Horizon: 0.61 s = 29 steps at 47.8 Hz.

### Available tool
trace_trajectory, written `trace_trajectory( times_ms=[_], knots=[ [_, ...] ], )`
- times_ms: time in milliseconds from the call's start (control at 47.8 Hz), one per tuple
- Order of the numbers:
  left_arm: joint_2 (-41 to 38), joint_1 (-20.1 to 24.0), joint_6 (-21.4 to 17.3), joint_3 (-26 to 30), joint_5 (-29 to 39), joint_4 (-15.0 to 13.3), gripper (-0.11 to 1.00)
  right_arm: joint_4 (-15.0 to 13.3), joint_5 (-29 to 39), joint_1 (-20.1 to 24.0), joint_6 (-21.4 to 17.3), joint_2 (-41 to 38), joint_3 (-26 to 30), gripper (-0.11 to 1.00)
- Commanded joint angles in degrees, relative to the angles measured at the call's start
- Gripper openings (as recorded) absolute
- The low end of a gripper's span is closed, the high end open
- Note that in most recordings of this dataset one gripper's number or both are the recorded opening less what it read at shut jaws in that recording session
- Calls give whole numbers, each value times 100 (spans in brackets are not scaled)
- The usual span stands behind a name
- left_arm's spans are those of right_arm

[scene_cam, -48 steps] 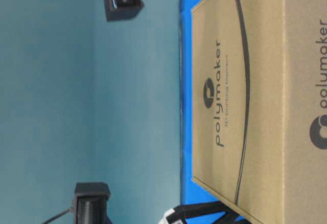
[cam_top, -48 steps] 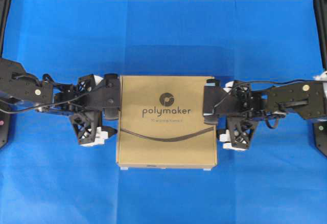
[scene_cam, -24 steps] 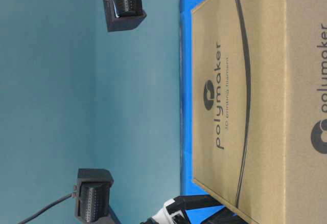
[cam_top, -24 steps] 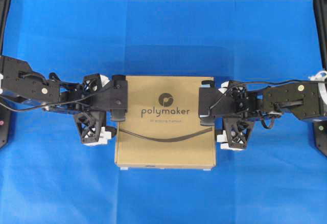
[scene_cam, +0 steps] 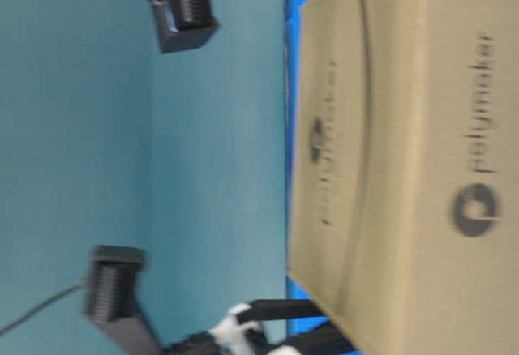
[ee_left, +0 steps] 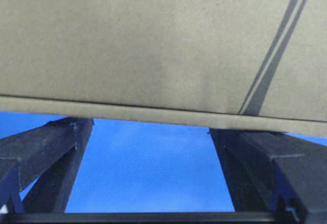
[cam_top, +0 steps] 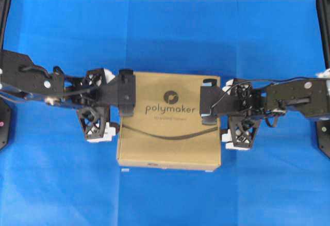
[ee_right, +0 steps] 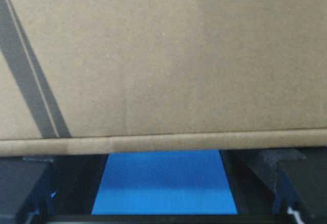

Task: Lift up the cardboard box by clamping it between your arms.
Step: 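Squeeze the box between both grippers and raise it off the table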

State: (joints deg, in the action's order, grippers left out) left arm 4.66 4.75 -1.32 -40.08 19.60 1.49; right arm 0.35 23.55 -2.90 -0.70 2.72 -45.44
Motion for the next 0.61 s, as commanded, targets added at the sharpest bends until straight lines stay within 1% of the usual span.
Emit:
trace_trajectory(
  times_ms=[0, 146, 230, 293, 418, 586],
  knots=[
    [378, 0, 26, 510, 237, -26, 89, 26, 264, -70, -53, 431, 404, 100],
    [712, 26, 26, 765, 721, -26, 89, 26, 791, -97, -62, 879, 659, 100],
    [844, 18, 35, 879, 958, -26, 89, 26, 1187, -97, -70, 1099, 905, 100],
    [932, 9, 44, 993, 1169, -26, 89, 53, 1617, -97, -79, 1230, 1178, 100],
    [1063, 0, 44, 1336, 1661, -26, 89, 53, 2320, -88, -79, 1327, 1617, 100],
    [1178, 0, 26, 1907, 2268, -26, 89, 53, 2979, -88, -70, 1336, 2153, 100]
  ],
)
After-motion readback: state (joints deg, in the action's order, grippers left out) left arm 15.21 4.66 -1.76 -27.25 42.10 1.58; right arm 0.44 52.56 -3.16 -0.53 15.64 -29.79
